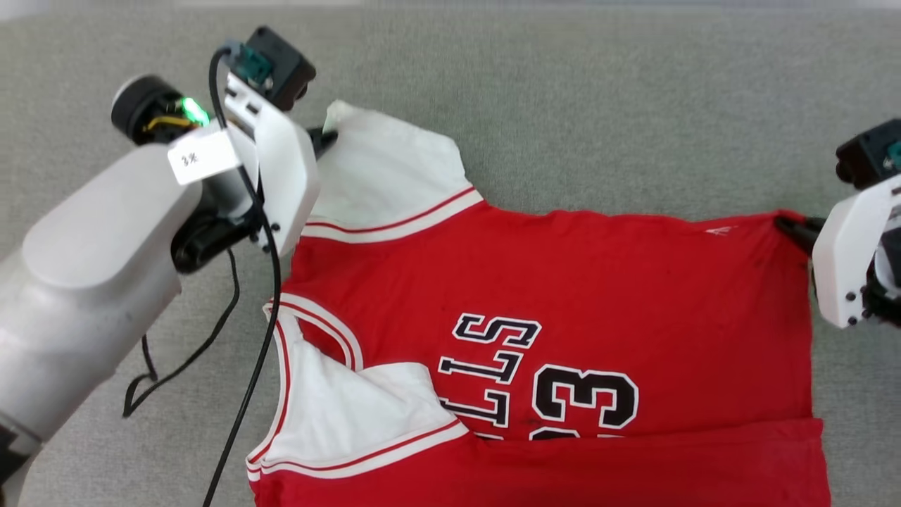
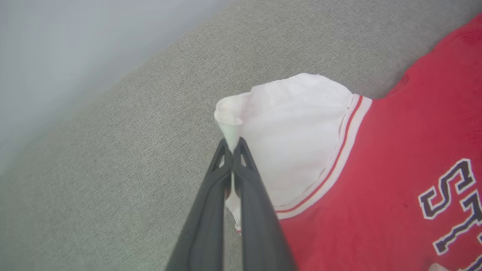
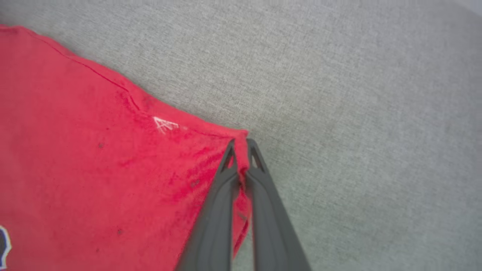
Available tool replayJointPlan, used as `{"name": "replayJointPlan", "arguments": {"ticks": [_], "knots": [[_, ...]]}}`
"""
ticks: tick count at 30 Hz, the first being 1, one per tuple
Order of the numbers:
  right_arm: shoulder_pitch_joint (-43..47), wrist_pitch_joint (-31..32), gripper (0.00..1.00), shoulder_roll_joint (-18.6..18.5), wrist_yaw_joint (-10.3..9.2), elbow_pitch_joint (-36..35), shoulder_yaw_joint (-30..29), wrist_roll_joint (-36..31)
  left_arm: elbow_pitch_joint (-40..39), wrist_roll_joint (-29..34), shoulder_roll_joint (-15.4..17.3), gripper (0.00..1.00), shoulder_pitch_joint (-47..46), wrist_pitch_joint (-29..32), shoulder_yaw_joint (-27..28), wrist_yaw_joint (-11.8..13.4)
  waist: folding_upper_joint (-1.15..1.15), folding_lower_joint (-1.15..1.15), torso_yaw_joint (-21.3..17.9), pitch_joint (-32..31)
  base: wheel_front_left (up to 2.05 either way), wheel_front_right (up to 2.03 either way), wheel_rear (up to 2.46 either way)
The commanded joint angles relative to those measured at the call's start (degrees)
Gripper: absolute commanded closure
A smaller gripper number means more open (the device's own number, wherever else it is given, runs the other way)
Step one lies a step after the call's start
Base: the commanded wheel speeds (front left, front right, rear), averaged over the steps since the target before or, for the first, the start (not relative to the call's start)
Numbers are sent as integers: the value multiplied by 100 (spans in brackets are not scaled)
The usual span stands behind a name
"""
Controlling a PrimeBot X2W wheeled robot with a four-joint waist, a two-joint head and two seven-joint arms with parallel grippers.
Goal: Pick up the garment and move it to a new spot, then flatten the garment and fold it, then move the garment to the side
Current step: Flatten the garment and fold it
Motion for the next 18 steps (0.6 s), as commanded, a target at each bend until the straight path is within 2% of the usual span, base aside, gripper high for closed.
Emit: {"name": "replayJointPlan", "arguments": {"ticks": [1,9,18], "knots": [[163,-104,100,-30,-4,-43,43,34,-72,-50,74,100,191,-13,-26,22,0,0,-40,-269,0,0,0],[675,-460,100,-148,-4,-238,121,158,-722,-184,574,100,817,-10,-122,224,0,0,-64,-898,0,0,0],[1640,-723,100,-236,-4,-521,-58,316,-1677,-436,1133,100,1758,53,-306,697,0,0,23,-1440,0,0,0]]}}
